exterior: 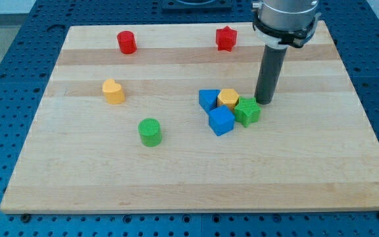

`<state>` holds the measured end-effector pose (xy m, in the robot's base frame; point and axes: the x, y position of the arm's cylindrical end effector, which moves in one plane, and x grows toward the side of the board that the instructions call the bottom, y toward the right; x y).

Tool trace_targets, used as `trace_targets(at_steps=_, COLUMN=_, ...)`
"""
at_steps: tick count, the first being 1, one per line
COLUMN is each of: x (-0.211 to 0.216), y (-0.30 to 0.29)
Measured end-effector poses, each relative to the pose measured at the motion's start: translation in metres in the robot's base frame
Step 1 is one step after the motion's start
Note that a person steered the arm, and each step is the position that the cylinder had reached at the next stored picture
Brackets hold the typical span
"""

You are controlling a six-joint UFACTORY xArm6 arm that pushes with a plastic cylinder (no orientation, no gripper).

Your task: Move your arm towards yellow heart

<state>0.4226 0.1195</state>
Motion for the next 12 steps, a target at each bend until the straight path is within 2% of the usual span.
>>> trace_targets(at_steps=4, x=-0.004, y=-0.014)
trace_targets(at_steps=6, x=-0.028, y=-0.019)
trace_targets(at_steps=8, x=-0.029, y=-0.032)
trace_targets(at_steps=12, x=-0.03, y=-0.086)
